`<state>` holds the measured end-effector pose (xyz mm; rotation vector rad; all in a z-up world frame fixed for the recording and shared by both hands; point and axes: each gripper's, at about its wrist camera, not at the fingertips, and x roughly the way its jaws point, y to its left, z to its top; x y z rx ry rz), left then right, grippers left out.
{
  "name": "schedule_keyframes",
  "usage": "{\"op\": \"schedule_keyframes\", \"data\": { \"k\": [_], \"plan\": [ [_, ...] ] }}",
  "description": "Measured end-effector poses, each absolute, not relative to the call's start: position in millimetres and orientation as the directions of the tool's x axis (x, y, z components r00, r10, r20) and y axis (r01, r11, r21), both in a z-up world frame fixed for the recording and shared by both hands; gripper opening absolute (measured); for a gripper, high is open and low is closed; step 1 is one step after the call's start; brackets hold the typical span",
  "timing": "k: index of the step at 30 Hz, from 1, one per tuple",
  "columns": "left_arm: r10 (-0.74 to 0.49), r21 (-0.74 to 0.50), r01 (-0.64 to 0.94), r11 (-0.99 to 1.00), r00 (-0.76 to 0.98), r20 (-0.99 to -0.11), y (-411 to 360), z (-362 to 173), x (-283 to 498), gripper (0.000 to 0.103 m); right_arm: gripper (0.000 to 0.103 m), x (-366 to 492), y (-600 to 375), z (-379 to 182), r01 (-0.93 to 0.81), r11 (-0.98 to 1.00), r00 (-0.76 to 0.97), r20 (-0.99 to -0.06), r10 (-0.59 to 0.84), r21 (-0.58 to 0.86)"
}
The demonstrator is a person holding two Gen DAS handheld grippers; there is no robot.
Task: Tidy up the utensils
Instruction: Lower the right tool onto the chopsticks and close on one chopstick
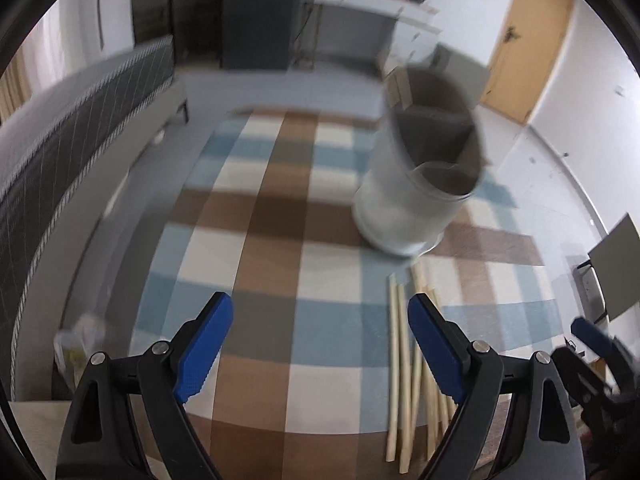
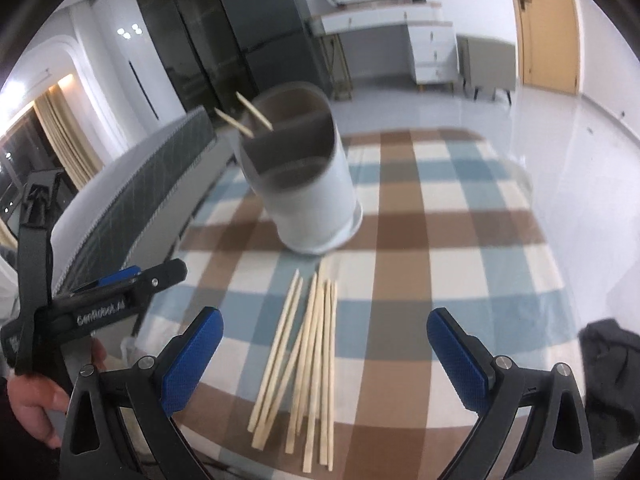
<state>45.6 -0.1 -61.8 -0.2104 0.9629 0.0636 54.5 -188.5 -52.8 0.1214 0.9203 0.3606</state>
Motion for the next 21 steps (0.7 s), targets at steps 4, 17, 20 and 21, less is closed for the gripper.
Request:
{"op": "schedule_keyframes", "data": {
  "k": [4, 17, 20, 21],
  "plan": [
    [-0.033, -0.175, -0.217, 0.96, 0.536, -0.844, 12.8, -71.7, 54.3, 0.086, 0.088, 71.8, -183.8, -69.4, -0.232, 0.944, 0.493, -0.807, 0.323, 0.236],
    [-0.072, -0.22, -0.287, 0.932, 0.448, -0.891, 29.4, -84.0, 70.5, 0.086, 0.041, 130.7, -146.9, -122.3, -0.302, 0.948, 0.335, -0.92, 0.204, 0.1],
    [-0.059, -0.205, -0.325, 0.923, 0.407, -0.912, 37.3, -88.7, 72.5, 0.086, 0.035, 135.8, -139.0, -129.7, -0.314, 0.948, 0.322, -0.932, 0.166, 0.061],
    [-0.055, -0.201, -0.337, 0.92, 0.396, -0.916, 39.7, -89.8, 72.3, 0.086, 0.034, 137.0, -136.5, -132.9, -0.315, 0.949, 0.317, -0.939, 0.131, 0.026]
  ]
}}
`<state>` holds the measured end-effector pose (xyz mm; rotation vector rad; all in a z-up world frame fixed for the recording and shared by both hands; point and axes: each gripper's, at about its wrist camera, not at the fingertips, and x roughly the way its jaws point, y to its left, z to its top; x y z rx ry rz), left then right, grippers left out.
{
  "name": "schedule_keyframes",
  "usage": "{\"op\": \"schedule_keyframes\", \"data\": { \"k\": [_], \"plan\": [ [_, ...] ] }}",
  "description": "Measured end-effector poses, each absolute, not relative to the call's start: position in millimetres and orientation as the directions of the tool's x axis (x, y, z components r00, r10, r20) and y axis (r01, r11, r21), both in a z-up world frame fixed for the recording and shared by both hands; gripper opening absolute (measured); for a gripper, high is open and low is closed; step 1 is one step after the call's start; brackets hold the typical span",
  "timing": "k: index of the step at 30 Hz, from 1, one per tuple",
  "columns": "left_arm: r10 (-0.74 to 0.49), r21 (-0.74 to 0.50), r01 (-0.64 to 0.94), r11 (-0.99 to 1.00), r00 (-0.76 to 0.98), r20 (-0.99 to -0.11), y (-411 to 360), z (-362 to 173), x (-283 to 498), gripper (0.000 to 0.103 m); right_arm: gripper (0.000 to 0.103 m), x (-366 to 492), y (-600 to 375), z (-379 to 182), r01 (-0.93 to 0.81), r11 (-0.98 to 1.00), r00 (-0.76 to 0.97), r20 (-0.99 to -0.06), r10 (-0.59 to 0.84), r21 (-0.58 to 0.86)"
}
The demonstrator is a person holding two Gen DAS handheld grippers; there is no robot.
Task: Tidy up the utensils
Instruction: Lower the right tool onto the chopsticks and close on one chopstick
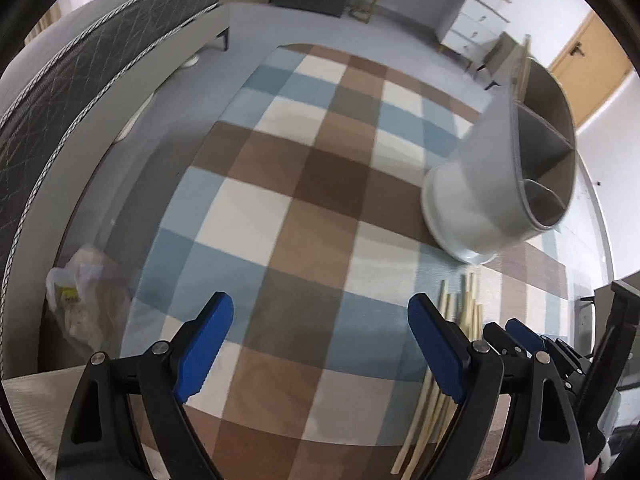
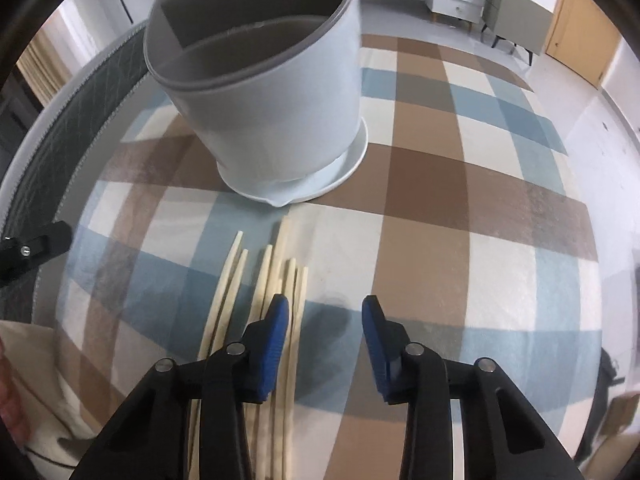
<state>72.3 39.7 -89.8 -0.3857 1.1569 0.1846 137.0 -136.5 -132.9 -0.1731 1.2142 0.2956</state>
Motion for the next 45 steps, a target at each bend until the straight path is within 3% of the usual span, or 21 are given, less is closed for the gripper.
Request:
{"op": "schedule_keyframes", "data": {
  "k": [1, 7, 34, 36, 38, 45],
  "plan": [
    [-0.052, -0.198, -0.348, 0.917, 0.386, -0.921, 41.8, -91.2, 72.7, 0.086, 0.029, 137.7, -134.9, -134.4, -0.315, 0.949, 0.313, -0.942, 0.118, 0.014],
    [-0.082, -0.223, -0.381, 0.897, 0.352, -0.932, 49.1, -96.5, 73.4, 0.086, 0.023, 136.3, -130.3, -131.0, -0.339, 0.941, 0.307, -0.947, 0.095, -0.016],
    [-0.111, -0.254, -0.4, 0.881, 0.348, -0.931, 55.7, -96.1, 74.4, 0.086, 0.022, 155.1, -113.0, -138.2, -0.344, 0.939, 0.293, -0.952, 0.093, -0.014],
    [-0.106, -0.252, -0.403, 0.88, 0.349, -0.931, 57.2, -97.5, 74.8, 0.086, 0.02, 158.5, -111.7, -137.4, -0.344, 0.939, 0.3, -0.948, 0.108, -0.002],
    [-0.094, -0.242, -0.403, 0.883, 0.351, -0.932, 57.8, -98.6, 75.4, 0.086, 0.006, 161.1, -114.4, -136.6, -0.337, 0.942, 0.308, -0.944, 0.12, 0.009],
    [-0.135, -0.243, -0.305, 0.921, 0.335, -0.932, 34.6, -108.6, 82.6, 0.086, 0.005, 160.6, -161.2, -115.6, -0.216, 0.957, 0.36, -0.895, 0.263, 0.195]
  ]
}}
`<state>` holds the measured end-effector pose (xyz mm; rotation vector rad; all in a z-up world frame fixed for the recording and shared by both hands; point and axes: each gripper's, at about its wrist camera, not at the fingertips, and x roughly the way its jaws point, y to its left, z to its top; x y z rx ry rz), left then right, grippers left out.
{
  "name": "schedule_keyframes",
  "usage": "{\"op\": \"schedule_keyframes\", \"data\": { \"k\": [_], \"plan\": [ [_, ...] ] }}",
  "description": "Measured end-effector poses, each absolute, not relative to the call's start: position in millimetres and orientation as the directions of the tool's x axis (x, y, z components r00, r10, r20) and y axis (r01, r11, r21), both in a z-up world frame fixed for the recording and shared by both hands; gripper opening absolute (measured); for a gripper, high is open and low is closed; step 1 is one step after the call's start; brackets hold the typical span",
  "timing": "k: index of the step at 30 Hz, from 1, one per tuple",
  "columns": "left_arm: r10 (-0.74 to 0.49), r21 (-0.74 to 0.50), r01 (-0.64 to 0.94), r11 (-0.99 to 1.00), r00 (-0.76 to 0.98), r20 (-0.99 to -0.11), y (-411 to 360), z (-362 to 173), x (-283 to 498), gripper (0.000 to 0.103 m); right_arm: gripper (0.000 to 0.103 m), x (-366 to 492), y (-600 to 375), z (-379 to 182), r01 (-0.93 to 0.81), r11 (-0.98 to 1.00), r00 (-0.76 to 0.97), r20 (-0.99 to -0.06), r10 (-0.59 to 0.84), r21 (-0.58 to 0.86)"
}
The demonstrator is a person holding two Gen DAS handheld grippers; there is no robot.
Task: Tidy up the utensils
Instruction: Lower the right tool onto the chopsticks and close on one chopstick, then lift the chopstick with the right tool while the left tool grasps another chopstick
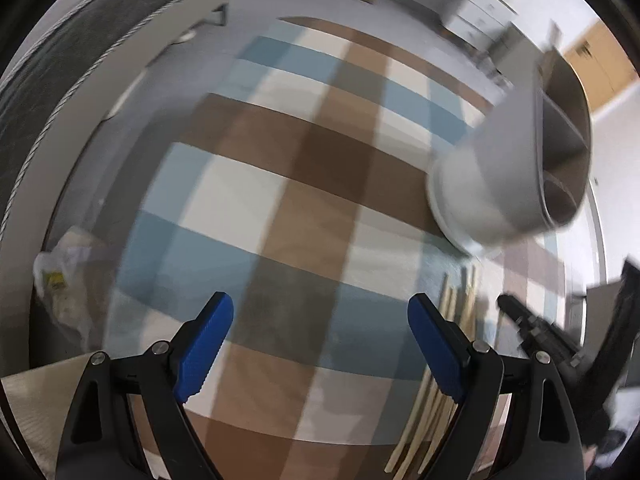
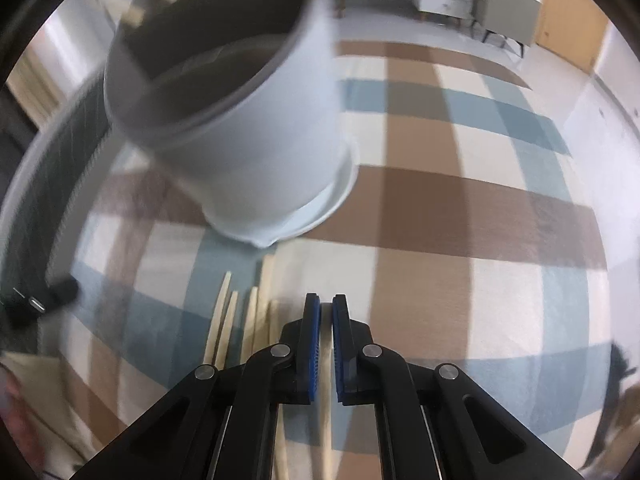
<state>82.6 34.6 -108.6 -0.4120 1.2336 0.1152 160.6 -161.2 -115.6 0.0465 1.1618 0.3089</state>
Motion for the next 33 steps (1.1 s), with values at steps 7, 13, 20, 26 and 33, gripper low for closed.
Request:
{"op": "schedule_keyframes", "data": {
  "k": [7, 13, 20, 26, 33],
  "plan": [
    [-0.153, -0.184, -0.082, 0.979, 0.294, -0.943, -28.0, -122.3, 84.5, 0.086, 0.005, 145.7, -233.8, -77.2, -0.081, 0.878, 0.481, -0.753, 0.449, 0.472],
    [-0.117, -0.118, 0.011, 0.993, 0.253, -0.96, -52.2, -134.8, 78.4, 0.086, 0.005, 126.3, -273.2, -75.4, 0.013, 0.751, 0.519, -0.647, 0.559, 0.66],
    [-0.07, -0.071, 0.004, 0.997, 0.229, -0.971, -54.0, -147.1, 76.3, 0.086, 0.005, 118.4, -289.4, -75.3, 0.04, 0.702, 0.556, -0.599, 0.576, 0.711],
    [-0.018, -0.016, 0.012, 1.0, 0.233, -0.972, -45.6, -148.5, 73.8, 0.086, 0.005, 113.4, -284.9, -67.2, 0.007, 0.724, 0.579, -0.593, 0.559, 0.69],
    [-0.037, -0.037, 0.007, 0.999, 0.224, -0.974, -37.2, -148.4, 84.8, 0.086, 0.005, 114.3, -278.4, -61.8, -0.031, 0.762, 0.606, -0.594, 0.529, 0.647]
  ]
}}
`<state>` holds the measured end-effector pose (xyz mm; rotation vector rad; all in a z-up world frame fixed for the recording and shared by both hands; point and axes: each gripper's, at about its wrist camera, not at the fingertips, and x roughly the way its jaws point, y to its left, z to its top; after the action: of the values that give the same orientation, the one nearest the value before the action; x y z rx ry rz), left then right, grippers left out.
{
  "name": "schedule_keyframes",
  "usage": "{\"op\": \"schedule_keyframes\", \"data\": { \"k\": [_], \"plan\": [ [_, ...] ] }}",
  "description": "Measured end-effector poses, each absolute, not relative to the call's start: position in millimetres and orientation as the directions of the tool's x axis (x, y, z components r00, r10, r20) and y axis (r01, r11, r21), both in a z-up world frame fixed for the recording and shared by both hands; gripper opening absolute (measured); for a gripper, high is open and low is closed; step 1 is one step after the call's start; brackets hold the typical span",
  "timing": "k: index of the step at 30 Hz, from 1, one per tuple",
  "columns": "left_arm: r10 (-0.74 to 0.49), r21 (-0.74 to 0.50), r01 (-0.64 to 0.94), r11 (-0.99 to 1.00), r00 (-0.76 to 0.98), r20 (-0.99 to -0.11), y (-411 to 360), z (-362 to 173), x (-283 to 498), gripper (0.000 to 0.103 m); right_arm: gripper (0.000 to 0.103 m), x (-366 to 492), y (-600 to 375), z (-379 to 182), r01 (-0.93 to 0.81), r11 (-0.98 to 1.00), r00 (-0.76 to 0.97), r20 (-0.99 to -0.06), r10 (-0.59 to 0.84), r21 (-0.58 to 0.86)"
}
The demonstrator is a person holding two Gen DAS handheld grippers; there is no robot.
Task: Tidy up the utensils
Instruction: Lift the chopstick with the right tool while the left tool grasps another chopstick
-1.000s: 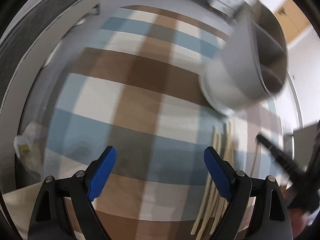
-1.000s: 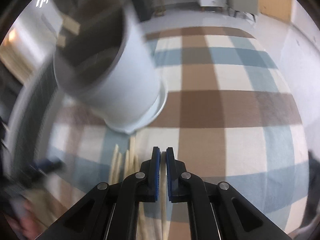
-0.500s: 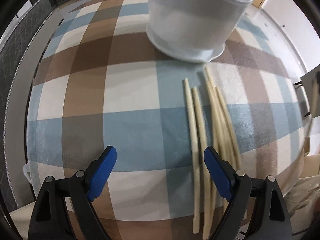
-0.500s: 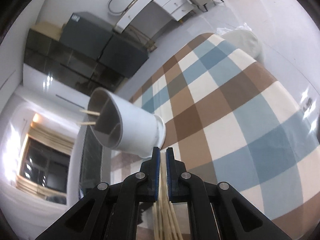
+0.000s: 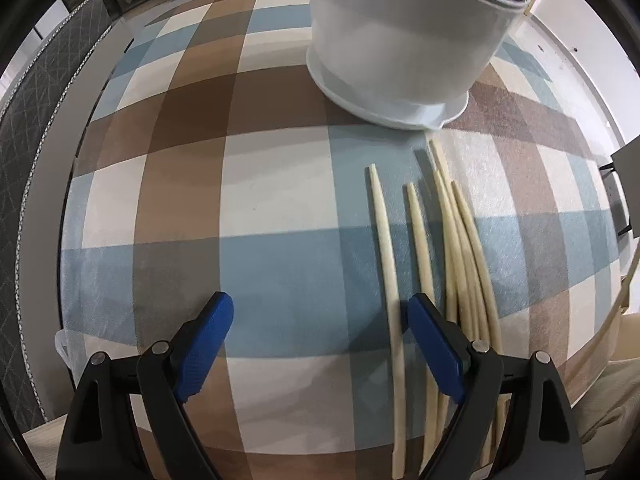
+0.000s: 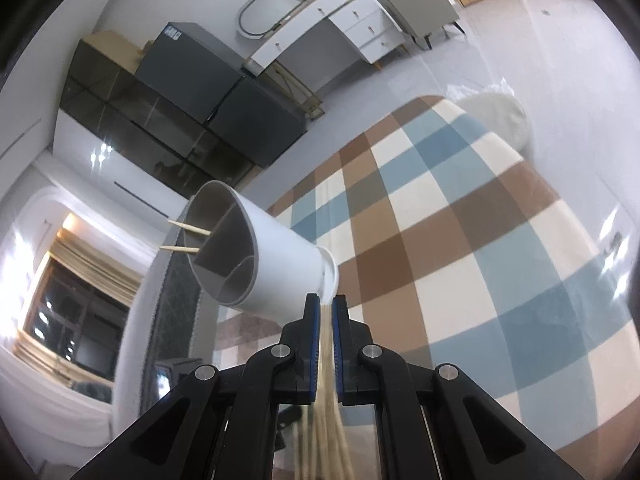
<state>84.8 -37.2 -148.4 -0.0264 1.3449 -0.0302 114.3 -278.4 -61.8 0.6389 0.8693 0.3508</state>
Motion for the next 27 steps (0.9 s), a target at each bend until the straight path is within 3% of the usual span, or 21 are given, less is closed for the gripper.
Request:
{"op": "schedule_keyframes", "data": {
  "k": [6, 9, 11, 12, 15, 17, 21, 27],
  "plan": [
    [-0.014, -0.013, 0.003, 1.0, 0.241, -0.97, -43.8, -148.8, 100.5, 0.085, 0.005, 116.1, -287.9, -66.9, -0.005, 0.744, 0.617, -0.584, 0.528, 0.668],
    [-0.02, -0.018, 0.007, 1.0, 0.262, -0.965, -47.7, -145.6, 109.8, 0.073, 0.005, 115.9, -289.4, -65.1, -0.006, 0.742, 0.62, -0.579, 0.529, 0.671],
    [-0.024, -0.02, 0.018, 1.0, 0.28, -0.96, -51.9, -141.8, 117.0, 0.054, 0.005, 115.6, -289.1, -63.5, -0.013, 0.74, 0.621, -0.574, 0.533, 0.673],
    [-0.026, -0.019, 0.03, 0.999, 0.282, -0.959, -54.0, -140.9, 120.5, 0.052, 0.005, 115.4, -289.1, -62.7, -0.017, 0.739, 0.623, -0.571, 0.535, 0.673],
    [-0.037, -0.023, 0.057, 0.998, 0.269, -0.963, -57.2, -138.3, 127.2, 0.027, 0.006, 115.8, -288.8, -61.1, -0.021, 0.737, 0.625, -0.567, 0.537, 0.675],
    [-0.05, -0.034, 0.064, 0.997, 0.25, -0.967, -57.2, -136.3, 136.0, 0.002, 0.005, 116.2, -287.8, -60.9, -0.024, 0.738, 0.625, -0.567, 0.537, 0.674],
    [-0.115, -0.108, 0.047, 0.993, 0.198, -0.974, -62.7, -135.7, 158.4, 0.0, 0.005, 115.2, -284.1, -56.8, -0.043, 0.758, 0.636, -0.567, 0.523, 0.651],
    [-0.161, -0.166, 0.004, 0.986, 0.279, -0.947, -48.8, -111.9, 135.5, 0.0, 0.005, 104.0, -275.0, -46.4, -0.084, 0.794, 0.664, -0.561, 0.494, 0.602]
  ]
}}
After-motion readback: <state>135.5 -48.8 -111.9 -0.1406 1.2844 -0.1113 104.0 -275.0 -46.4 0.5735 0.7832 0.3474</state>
